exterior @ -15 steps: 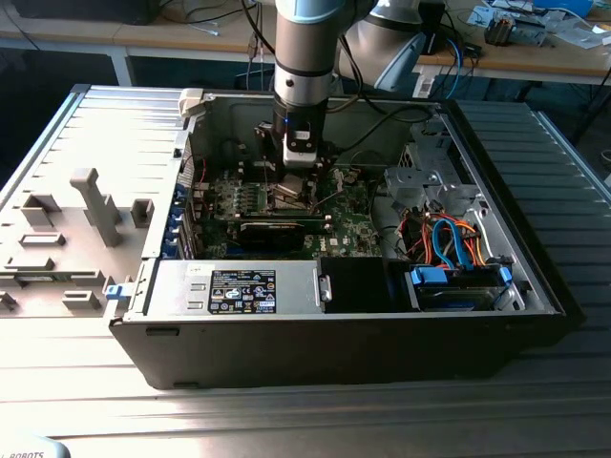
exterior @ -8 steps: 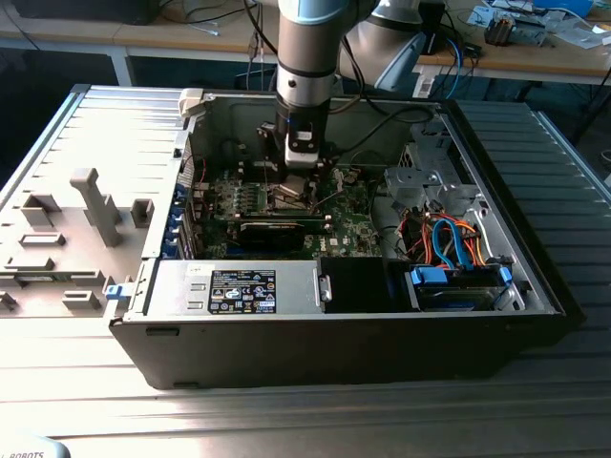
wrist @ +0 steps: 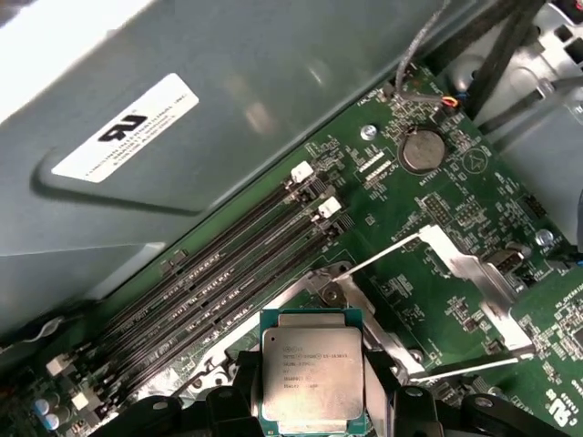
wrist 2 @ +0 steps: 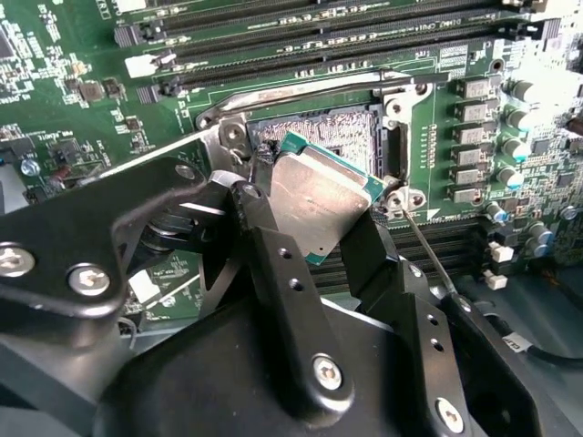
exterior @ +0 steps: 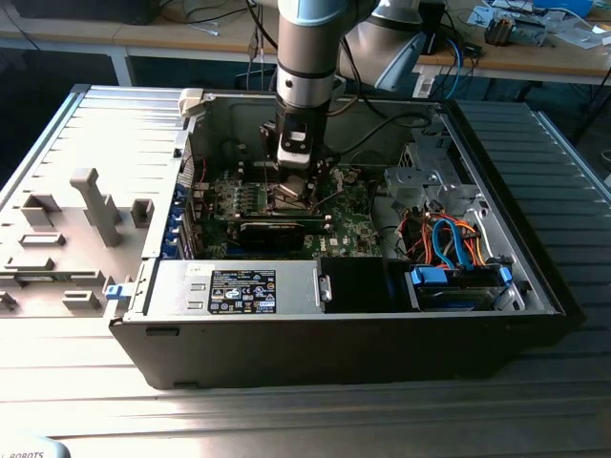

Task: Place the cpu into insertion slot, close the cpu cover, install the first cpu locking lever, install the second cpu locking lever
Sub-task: 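Place the cpu into insertion slot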

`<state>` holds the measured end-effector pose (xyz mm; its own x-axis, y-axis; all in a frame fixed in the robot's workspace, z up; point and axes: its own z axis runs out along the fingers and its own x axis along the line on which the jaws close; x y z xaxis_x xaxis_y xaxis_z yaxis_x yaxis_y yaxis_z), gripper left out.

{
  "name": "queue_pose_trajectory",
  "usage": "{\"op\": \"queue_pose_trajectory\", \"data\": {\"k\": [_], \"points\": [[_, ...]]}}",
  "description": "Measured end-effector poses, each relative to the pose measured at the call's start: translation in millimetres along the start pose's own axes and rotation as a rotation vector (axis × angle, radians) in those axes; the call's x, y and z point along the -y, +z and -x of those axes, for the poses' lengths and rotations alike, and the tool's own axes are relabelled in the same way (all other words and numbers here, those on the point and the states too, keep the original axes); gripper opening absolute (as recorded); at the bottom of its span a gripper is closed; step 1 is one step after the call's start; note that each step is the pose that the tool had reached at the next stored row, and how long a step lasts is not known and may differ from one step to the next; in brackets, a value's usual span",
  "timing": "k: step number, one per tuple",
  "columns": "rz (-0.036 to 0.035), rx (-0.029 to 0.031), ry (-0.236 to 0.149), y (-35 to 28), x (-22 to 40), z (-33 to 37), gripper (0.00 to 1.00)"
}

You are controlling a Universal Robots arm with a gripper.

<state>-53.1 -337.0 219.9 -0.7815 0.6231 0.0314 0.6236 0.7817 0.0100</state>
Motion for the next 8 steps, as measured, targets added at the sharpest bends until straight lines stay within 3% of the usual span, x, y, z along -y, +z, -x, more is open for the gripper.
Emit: {"op": "queue_pose_trajectory", "data": {"k": [8], "points": [[-0.0084, 0.0074, 0.020, 0.8, 0.3, -0.3, 0.54]]}}
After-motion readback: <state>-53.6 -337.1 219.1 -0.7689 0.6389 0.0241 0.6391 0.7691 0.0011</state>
